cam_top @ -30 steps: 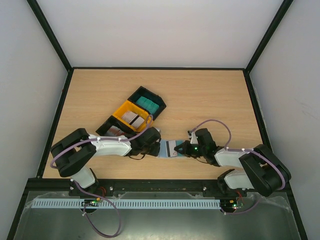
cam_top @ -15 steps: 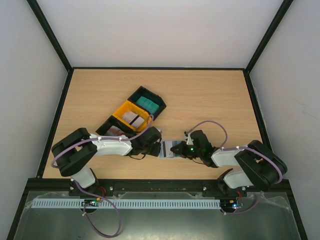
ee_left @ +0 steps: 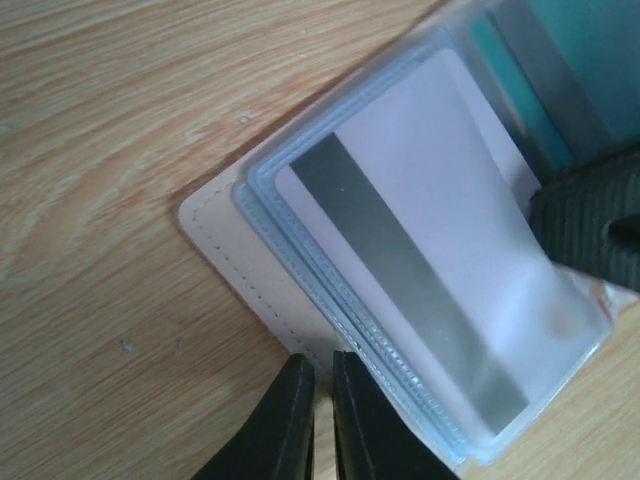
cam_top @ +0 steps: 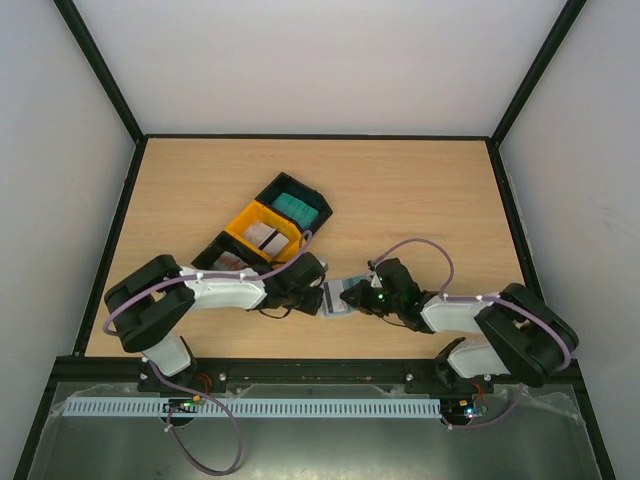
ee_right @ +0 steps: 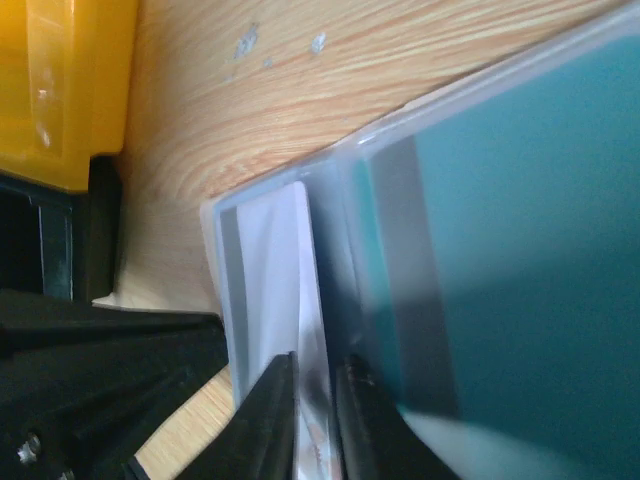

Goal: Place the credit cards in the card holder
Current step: Insert the credit card into the card holder, then adjust the storage box at the center of the board.

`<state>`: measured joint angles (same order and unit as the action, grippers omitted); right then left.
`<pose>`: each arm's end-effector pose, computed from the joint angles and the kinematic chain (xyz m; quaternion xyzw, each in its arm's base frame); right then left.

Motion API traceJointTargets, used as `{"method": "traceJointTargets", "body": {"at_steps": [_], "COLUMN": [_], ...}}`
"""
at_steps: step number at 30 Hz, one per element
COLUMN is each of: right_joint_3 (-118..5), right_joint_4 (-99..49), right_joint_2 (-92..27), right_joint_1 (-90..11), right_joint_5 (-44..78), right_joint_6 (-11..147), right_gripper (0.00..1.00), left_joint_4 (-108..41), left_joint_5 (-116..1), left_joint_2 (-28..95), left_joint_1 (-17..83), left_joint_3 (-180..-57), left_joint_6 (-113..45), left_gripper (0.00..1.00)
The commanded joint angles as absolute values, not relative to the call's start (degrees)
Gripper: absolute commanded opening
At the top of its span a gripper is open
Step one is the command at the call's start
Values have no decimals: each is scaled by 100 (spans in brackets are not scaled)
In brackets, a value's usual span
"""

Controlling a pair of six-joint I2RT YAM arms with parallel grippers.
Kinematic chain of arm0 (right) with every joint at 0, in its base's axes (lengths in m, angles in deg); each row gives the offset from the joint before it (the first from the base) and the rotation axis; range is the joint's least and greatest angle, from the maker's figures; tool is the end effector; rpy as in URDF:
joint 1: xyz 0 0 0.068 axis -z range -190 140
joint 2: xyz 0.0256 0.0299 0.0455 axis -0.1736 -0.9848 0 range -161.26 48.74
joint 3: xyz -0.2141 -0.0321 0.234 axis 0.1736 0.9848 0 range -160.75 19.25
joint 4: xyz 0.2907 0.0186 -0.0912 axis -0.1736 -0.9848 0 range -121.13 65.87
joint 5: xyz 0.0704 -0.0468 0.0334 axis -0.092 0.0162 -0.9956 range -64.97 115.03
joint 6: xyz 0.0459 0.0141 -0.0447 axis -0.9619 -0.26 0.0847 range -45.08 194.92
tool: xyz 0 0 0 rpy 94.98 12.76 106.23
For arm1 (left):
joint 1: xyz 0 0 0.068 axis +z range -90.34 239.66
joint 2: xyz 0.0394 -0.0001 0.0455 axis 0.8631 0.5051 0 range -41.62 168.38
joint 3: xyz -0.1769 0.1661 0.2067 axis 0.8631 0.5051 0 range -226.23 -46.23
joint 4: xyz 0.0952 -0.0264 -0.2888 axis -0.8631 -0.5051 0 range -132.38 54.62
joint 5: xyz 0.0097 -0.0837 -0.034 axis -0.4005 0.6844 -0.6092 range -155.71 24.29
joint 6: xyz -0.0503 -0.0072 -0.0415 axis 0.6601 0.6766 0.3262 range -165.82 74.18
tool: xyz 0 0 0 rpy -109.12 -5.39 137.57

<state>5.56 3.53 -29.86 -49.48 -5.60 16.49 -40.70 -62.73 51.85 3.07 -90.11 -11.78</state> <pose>0.1612 0.1669 0.1086 0.0265 0.8716 0.4785 0.1029 0.1880 -0.2898 0.1386 0.1940 0.9332 -0.2318 0.1942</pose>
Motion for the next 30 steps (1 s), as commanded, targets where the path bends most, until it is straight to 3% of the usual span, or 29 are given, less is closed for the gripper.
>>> {"method": "traceJointTargets", "body": {"at_steps": [1,5,9,14,20,24,30], "right_joint_3": [144,-528,-1179,-1521,-1405,-1443,-1804], "right_joint_4": [-1287,-2712,-3505,-3549,-2977,-2480,-2088], "right_joint_2": [-2321,-1982,-1901,-1735,-1779,-2010,-2844], "right_joint_1": [-4999,-4986,-4988,-4982,-4998,-4998,-5179], "right_joint_5": [269,1175,1594,1761,1136,805,525], "right_joint_6": [1983,2357,2752,2836,2602,2608,2912], "right_gripper": [19,28,40,50,55,58,59], "left_joint_4": [-4461,-4762,-5230,-5961,-6585,-6767,-6782], "left_joint_5": [-6175,-6164,-6243,-6631,-6926,-6980,-7081], "left_joint_2": [4902,4601,4316,3868,3205,3021,2967], "left_joint_1": [297,378,520,846,1488,1995,2690], "left_joint_3": [-9175,-9462,-9849,-10307,-10052,-9581,-9051], "left_joint_6": [-1444,-1639,-1888,-2103,-1808,-1484,-1281], "left_gripper": [11,19,34,56,73,72,54]}}
